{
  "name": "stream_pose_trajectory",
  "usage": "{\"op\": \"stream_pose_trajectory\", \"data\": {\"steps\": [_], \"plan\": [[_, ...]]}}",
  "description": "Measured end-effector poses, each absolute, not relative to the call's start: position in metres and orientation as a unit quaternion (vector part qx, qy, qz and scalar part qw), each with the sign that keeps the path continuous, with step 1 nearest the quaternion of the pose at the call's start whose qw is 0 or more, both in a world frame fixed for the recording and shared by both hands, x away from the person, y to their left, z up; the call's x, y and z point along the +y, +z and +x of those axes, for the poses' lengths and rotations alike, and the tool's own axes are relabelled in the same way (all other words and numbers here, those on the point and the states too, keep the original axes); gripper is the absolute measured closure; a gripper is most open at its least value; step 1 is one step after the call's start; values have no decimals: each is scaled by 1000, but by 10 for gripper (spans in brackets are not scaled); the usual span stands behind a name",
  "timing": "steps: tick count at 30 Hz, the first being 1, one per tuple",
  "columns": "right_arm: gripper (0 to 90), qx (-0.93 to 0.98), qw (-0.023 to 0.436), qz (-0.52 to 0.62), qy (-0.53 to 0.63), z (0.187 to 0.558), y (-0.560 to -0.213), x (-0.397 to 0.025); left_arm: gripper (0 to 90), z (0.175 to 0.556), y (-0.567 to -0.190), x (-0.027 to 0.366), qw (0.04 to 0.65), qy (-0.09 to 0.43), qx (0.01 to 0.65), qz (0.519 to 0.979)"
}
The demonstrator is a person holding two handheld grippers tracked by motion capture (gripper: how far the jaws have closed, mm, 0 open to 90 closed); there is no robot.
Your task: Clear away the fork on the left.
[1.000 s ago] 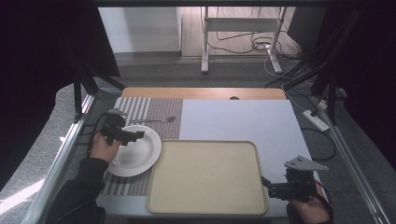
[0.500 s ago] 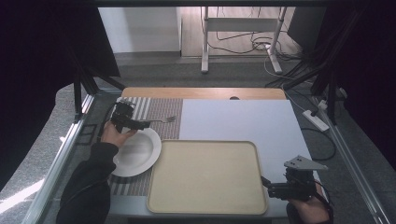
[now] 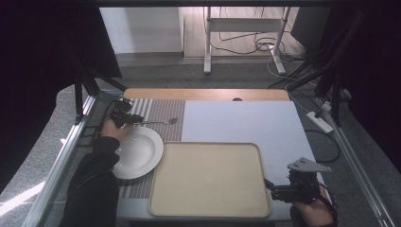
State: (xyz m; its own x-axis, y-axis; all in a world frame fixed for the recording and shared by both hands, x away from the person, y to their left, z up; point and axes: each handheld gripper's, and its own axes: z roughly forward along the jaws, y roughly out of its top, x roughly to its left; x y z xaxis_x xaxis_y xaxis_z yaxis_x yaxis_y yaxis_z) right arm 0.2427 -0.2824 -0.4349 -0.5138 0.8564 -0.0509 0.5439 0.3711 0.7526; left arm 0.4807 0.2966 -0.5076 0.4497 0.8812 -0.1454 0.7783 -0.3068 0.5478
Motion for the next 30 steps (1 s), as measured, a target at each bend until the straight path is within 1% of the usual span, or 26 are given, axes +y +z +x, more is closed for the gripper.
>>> {"op": "stream_pose_trajectory", "data": {"steps": [1,7,11,13,16,20,22,26,30], "plan": [[0,797,224,439,348,243,-435,-282,885,483,-509,297,275,93,519,804],[0,797,223,440,348,243,-435,-282,885,497,-519,300,251,102,537,799],[0,797,221,442,346,244,-435,-282,885,505,-523,301,227,100,548,799],[0,797,221,442,346,244,-435,-282,885,508,-524,301,217,90,553,799],[0,797,221,443,345,244,-435,-282,886,506,-524,301,214,84,546,805],[0,797,222,442,346,243,-435,-282,887,501,-521,300,203,62,532,820],[0,798,224,440,345,243,-435,-282,887,499,-520,298,196,47,521,829],[0,798,224,440,346,243,-435,-282,887,496,-517,293,176,36,498,848],[0,799,224,438,346,243,-435,-282,886,497,-517,293,176,29,497,849]]}}
